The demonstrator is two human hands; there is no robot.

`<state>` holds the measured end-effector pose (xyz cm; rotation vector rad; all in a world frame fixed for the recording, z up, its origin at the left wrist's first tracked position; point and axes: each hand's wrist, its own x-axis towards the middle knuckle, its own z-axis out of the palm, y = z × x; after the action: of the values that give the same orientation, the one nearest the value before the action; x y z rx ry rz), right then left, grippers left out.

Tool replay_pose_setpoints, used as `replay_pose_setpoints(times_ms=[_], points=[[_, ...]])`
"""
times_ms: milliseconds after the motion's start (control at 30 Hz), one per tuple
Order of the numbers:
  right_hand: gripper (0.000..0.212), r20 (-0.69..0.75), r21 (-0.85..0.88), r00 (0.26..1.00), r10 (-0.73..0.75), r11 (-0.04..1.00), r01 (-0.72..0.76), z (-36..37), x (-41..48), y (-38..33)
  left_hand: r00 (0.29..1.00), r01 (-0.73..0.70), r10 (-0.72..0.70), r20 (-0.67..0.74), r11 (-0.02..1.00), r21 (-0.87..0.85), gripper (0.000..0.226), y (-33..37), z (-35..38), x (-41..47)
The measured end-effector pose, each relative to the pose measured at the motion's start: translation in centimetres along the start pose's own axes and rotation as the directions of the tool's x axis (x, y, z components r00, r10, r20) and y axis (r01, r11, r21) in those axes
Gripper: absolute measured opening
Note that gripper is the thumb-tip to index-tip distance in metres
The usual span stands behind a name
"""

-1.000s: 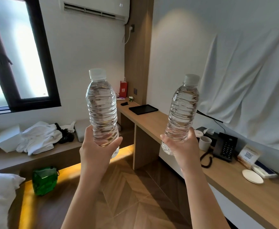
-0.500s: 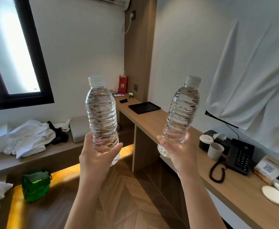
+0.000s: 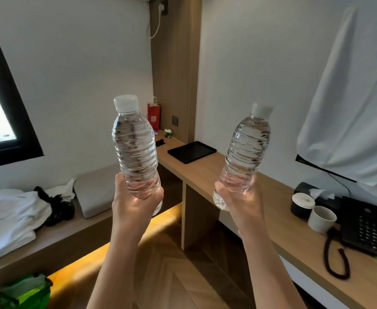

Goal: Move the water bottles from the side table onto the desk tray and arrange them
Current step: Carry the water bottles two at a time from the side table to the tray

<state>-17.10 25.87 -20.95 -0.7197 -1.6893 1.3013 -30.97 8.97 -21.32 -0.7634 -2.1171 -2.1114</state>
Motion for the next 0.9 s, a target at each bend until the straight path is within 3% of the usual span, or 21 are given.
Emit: replay_pose_setpoints(times_ms=[400,900], points=[[0.061,-0.028,-0.036,0.996,-0.086,0.996,0.085,7.5,9.5,4.6,0.999,0.051,-0.051,0.008,0.996,-0.074,0.060,-7.0,2.8,11.1],[0.066,0.021,-0.070,0.997,0.076,0.995,-0.075,15.7,30.8,10.3,0.995,0.086,-0.086,-0.045,0.996,0.003,0.067,-13.7,13.5,28.4]])
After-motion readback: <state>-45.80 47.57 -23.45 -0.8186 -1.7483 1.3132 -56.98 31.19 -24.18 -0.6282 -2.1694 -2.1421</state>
